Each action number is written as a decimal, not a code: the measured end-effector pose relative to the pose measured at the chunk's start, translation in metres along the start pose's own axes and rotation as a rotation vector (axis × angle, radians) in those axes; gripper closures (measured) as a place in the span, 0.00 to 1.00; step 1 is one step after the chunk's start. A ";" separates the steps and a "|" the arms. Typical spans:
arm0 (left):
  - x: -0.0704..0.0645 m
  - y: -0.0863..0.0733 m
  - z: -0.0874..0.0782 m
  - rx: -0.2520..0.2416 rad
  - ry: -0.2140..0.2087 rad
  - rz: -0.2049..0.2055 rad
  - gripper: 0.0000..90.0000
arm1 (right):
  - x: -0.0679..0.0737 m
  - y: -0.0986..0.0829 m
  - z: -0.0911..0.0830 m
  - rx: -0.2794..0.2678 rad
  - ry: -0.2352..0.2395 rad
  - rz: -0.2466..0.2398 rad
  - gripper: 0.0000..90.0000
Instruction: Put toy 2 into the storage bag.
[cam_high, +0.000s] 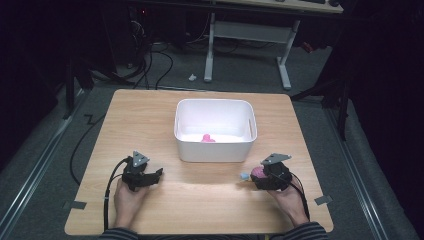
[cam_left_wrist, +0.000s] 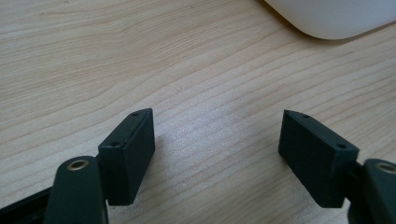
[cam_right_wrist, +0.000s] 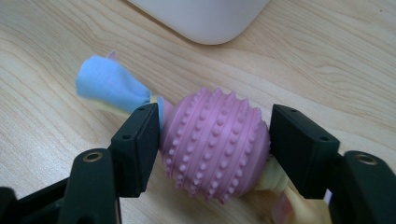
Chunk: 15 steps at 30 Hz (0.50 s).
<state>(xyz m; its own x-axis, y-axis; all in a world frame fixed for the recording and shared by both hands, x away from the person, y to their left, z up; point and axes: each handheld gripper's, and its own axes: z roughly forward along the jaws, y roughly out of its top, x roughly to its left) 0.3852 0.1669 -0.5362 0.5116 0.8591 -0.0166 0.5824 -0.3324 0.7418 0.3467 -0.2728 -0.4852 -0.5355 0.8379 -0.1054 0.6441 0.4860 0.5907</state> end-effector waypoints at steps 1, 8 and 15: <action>0.000 0.000 0.000 0.000 0.000 0.000 0.30 | 0.000 0.000 0.000 -0.004 -0.003 0.001 0.40; 0.000 0.000 0.000 0.000 0.000 -0.001 0.30 | 0.001 -0.003 -0.002 -0.017 0.001 -0.015 0.41; 0.000 0.000 0.000 0.000 0.000 0.000 0.30 | -0.002 -0.003 -0.007 -0.051 0.023 0.018 0.41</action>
<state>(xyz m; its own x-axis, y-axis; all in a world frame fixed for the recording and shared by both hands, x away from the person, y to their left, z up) 0.3851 0.1669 -0.5362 0.5114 0.8592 -0.0165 0.5826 -0.3325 0.7416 0.3423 -0.2775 -0.4808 -0.5369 0.8402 -0.0757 0.6255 0.4567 0.6326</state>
